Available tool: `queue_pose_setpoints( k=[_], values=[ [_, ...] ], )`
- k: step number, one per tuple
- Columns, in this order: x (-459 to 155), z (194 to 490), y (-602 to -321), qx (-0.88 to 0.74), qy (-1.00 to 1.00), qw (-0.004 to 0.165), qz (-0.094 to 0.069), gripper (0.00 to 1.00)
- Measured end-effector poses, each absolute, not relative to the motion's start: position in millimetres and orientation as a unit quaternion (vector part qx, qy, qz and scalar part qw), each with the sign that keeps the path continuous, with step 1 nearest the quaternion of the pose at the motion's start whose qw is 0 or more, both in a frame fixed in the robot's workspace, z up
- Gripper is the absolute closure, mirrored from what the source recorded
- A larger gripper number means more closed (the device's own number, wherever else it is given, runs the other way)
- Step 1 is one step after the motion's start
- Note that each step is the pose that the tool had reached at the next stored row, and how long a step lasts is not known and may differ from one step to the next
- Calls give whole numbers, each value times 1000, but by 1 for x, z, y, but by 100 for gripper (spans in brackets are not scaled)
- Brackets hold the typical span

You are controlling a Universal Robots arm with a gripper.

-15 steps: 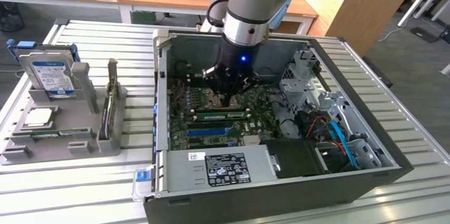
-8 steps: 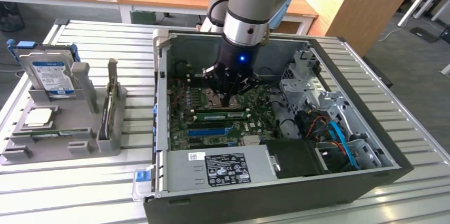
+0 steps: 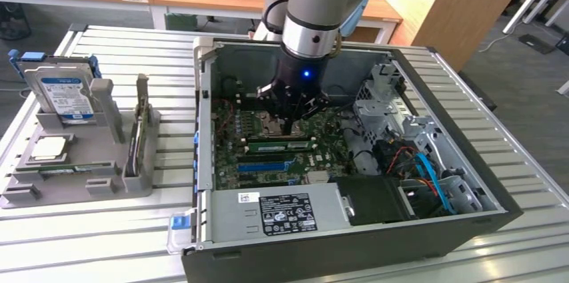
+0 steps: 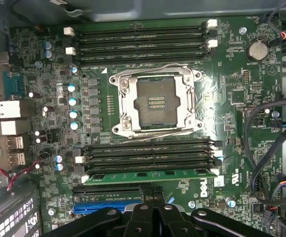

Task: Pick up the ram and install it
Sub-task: 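Press down the ram until it locks into place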

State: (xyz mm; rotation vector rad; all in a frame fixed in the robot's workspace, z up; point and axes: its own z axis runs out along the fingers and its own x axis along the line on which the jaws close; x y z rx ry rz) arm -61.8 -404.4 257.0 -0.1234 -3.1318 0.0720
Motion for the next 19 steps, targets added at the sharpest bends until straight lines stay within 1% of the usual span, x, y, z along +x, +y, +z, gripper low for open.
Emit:
queue_pose_setpoints(
  k=[8,19],
  values=[
    [-61,257,-404,-50,-998,0,23,89],
    [-54,257,-404,-57,-998,0,23,89]
  ],
)
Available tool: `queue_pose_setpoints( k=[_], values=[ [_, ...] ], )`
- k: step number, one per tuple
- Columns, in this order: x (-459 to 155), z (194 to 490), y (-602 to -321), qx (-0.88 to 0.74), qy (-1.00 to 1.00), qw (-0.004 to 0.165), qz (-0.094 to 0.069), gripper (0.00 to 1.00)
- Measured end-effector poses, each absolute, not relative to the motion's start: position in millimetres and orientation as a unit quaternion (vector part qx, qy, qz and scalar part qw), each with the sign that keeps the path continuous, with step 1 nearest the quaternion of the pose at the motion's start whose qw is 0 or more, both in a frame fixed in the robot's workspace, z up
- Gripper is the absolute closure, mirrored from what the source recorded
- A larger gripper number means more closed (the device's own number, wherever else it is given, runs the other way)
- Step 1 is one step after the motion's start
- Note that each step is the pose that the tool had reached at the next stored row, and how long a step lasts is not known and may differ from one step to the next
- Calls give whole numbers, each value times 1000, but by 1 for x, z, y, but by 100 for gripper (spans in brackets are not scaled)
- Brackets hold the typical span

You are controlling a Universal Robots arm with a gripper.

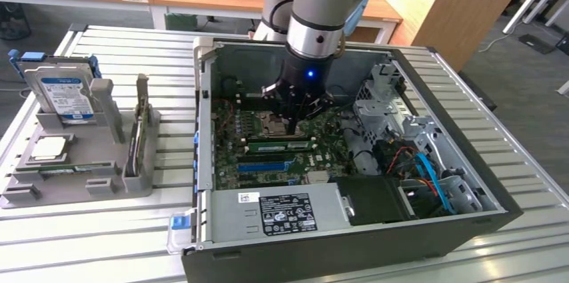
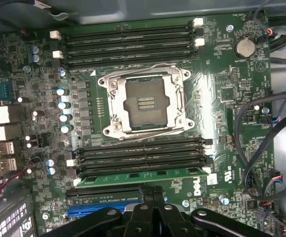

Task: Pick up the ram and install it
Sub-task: 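Press down the ram until it locks into place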

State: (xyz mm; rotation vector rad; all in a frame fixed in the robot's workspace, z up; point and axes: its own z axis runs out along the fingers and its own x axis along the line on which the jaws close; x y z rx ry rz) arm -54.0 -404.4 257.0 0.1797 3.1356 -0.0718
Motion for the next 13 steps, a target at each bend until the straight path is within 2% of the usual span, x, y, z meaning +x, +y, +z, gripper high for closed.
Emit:
queue_pose_setpoints(
  k=[13],
  values=[
    [-50,257,-404,58,998,0,-23,89]
  ],
)
